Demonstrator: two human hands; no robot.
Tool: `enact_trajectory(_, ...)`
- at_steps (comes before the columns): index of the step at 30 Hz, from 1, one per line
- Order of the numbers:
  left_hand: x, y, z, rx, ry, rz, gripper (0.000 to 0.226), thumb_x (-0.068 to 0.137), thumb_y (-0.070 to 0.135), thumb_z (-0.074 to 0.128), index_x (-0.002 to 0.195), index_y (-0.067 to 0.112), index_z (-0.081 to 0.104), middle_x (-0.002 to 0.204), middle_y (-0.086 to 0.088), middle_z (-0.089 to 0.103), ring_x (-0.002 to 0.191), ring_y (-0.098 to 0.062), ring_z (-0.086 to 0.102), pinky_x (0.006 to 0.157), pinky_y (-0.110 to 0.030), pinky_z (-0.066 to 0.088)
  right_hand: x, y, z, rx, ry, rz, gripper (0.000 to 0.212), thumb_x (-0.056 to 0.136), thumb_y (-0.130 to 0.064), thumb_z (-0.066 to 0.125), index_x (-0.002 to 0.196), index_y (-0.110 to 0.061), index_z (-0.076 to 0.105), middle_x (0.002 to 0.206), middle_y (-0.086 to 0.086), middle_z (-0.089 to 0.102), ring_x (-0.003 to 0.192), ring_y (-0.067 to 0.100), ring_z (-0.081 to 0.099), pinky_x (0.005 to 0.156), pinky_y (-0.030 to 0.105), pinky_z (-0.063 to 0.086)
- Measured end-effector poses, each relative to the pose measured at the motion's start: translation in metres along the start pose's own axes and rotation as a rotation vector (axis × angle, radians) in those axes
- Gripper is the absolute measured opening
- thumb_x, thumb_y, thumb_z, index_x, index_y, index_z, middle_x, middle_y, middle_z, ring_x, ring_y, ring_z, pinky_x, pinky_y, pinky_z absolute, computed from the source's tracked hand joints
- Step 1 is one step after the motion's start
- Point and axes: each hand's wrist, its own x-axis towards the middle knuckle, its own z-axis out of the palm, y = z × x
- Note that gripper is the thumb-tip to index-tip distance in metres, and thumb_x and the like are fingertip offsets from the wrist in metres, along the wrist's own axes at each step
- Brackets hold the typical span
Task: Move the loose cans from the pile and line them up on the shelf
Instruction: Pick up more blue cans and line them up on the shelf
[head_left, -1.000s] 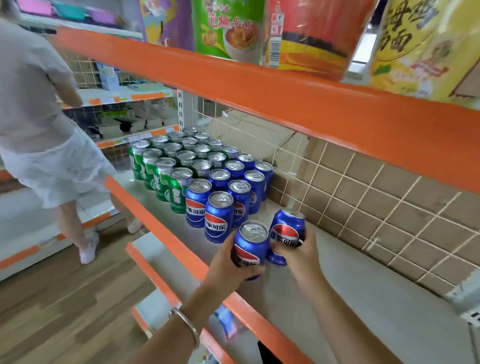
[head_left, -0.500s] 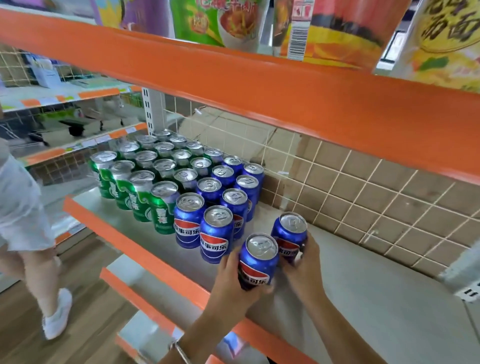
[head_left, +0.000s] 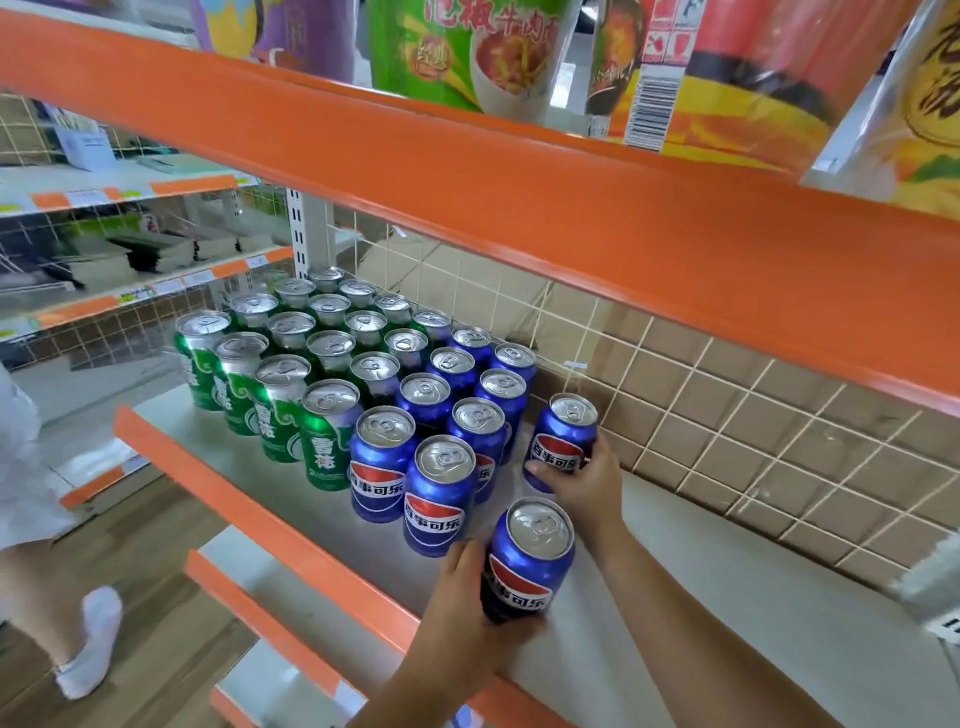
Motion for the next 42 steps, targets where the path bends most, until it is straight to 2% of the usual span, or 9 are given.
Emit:
enact_trajectory(6,0.001,-0.004,-0.001,0.005,-0.015,-0.010,0.082,0.061,0.026,0.085,0.128,0.037,0.038,0.116,0.023,0.041,0.106,0.002,0.049,0.079,0.007,0.033,0.027,-0.005,0.016,0.076,-0.001,0.073,0.069,0.056,-0.005,0.088,0.117,-0.009,0.056,0.110,0.009,0.067,0.094,0.020,0.062,0.084,0.032,0.047)
enact_trajectory(15,0.003,-0.005,-0.002,0.059,-0.035,0.036,0.084,0.065,0.032,0.084,0.132,0.040,0.034,0.116,0.026,0.039,0.103,0.015,0.043,0.080,0.010,0.028,0.052,0.005,0.031,0.109,-0.023,0.112,0.069,0.064,-0.007,0.084,0.123,-0.014,0.049,0.117,0.008,0.064,0.106,0.026,0.061,0.096,0.043,0.046)
enact_trajectory(19,0.005,-0.005,-0.002,0.052,-0.048,0.028,0.086,0.065,0.026,0.084,0.133,0.037,0.032,0.114,0.033,0.029,0.102,0.021,0.039,0.083,0.011,0.024,0.062,0.017,0.029,-0.040,-0.028,0.104,0.085,0.052,-0.039,0.087,0.126,-0.021,0.048,0.121,0.008,0.061,0.110,0.029,0.059,0.095,0.049,0.048)
enact_trajectory(22,0.004,-0.005,0.000,0.057,-0.050,0.034,0.083,0.066,0.027,0.084,0.123,0.046,0.027,0.115,0.031,0.031,0.102,0.021,0.040,0.091,0.007,0.027,0.069,0.020,0.024,-0.163,-0.062,0.139,0.103,0.042,-0.058,0.081,0.132,-0.027,0.042,0.129,0.010,0.055,0.118,0.032,0.054,0.097,0.050,0.046)
enact_trajectory(27,0.004,-0.008,0.005,-0.058,-0.040,-0.011,0.085,0.060,0.022,0.087,0.126,0.044,0.038,0.123,0.024,0.041,0.112,0.002,0.051,0.099,-0.009,0.039,0.065,0.015,0.011,-0.144,-0.179,0.158,0.113,0.061,-0.034,0.086,0.148,-0.017,0.016,0.149,0.012,0.037,0.138,0.033,0.033,0.110,0.051,0.033)
enact_trajectory(30,0.009,-0.008,0.012,-0.132,0.001,-0.092,0.088,0.051,0.016,0.089,0.121,0.047,0.046,0.124,0.017,0.048,0.113,-0.008,0.056,0.102,-0.031,0.046,0.042,0.015,-0.011,-0.041,-0.221,0.201,0.095,0.070,-0.023,0.080,0.147,-0.019,0.024,0.147,0.013,0.036,0.129,0.028,0.043,0.100,0.045,0.044)
enact_trajectory(33,0.013,0.001,0.018,-0.134,0.053,-0.103,0.082,0.054,0.013,0.087,0.118,0.046,0.047,0.119,0.014,0.052,0.106,-0.007,0.057,0.099,-0.024,0.045,0.008,0.002,-0.051,-0.011,-0.517,0.236,0.045,0.079,0.002,0.068,0.119,-0.014,0.055,0.130,0.016,0.056,0.099,0.019,0.061,0.079,0.026,0.052)
enact_trajectory(37,0.023,0.013,0.019,-0.126,0.067,-0.073,0.068,0.056,0.023,0.085,0.113,0.040,0.052,0.105,0.020,0.059,0.099,-0.001,0.058,0.089,-0.016,0.046,-0.036,-0.021,-0.095,0.155,-0.927,0.286,0.060,0.065,-0.017,0.070,0.123,-0.023,0.056,0.116,-0.003,0.068,0.103,0.012,0.065,0.083,0.023,0.052)
enact_trajectory(42,0.041,0.021,0.024,-0.088,0.009,-0.075,0.054,0.056,0.024,0.080,0.103,0.040,0.058,0.096,0.011,0.067,0.092,-0.008,0.065,0.079,-0.026,0.056,-0.050,-0.028,-0.078,0.020,-0.681,0.155,0.062,0.067,-0.031,0.084,0.122,-0.033,0.053,0.112,-0.013,0.067,0.103,0.006,0.063,0.082,0.023,0.053)
